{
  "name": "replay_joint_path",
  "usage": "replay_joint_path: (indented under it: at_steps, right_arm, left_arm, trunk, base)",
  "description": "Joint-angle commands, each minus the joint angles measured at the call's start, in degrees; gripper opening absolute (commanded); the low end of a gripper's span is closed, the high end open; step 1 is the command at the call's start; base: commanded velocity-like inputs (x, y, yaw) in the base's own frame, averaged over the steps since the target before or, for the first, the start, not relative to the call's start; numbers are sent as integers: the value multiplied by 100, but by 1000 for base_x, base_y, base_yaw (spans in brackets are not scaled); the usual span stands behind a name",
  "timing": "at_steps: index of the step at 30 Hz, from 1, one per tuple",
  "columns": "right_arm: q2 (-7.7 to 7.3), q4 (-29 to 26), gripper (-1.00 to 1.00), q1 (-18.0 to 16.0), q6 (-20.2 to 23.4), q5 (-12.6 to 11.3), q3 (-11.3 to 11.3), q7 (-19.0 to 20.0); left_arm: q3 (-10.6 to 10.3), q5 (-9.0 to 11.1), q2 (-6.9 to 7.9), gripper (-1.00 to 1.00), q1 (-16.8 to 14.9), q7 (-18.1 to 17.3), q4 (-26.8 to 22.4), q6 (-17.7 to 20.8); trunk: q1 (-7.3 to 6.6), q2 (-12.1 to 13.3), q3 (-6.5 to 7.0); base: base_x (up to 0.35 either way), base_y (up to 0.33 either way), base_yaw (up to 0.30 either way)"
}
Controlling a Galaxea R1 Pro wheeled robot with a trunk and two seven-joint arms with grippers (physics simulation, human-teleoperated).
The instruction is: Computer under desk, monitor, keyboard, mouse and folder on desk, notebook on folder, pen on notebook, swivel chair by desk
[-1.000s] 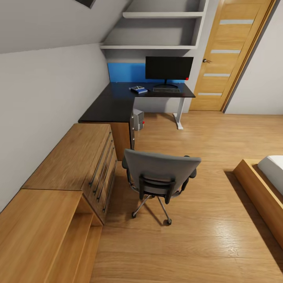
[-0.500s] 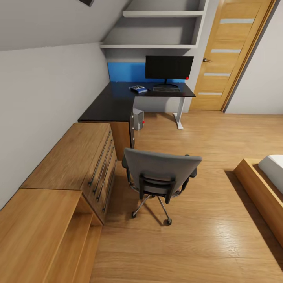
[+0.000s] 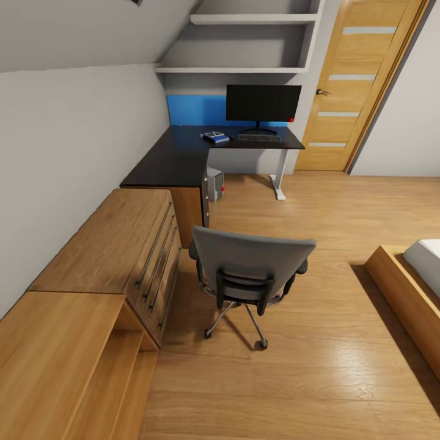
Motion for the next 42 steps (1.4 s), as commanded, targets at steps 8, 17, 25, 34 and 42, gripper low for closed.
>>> replay_joint_path:
  at_steps: [8,17,25,34,42]
  right_arm:
    - [-60,-186,100,-159,43,43,40,-80]
    - [-66,-269,100,-1791,1606,3,25,-90]
    - [-253,-336,100,-2458,2066,-228,7,-74]
    - [-400,-250,100,-2535,1999,-535,54,-37]
    - [-394,-246,100,-2529,1990,-532,74,329]
  left_arm:
    - [-50,1,12,100,-10,77,-1038,1958]
    - [-36,37,-97,100,-1223,100,-1751,4323]
    - [58,352,-179,100,-2099,61,-1428,4990]
    - [70,434,-138,100,-2201,18,-859,4815]
    - [54,430,-134,100,-2204,23,-838,4804]
  trunk:
    - [177,-325,-148]
    - [375,-686,-309]
    - [550,-1007,-453]
    - [748,-1368,-615]
    - [924,-1689,-758]
  base:
    - [0,0,0]
    - [0,0,0]
    - [0,0,0]
    - [0,0,0]
    - [0,0,0]
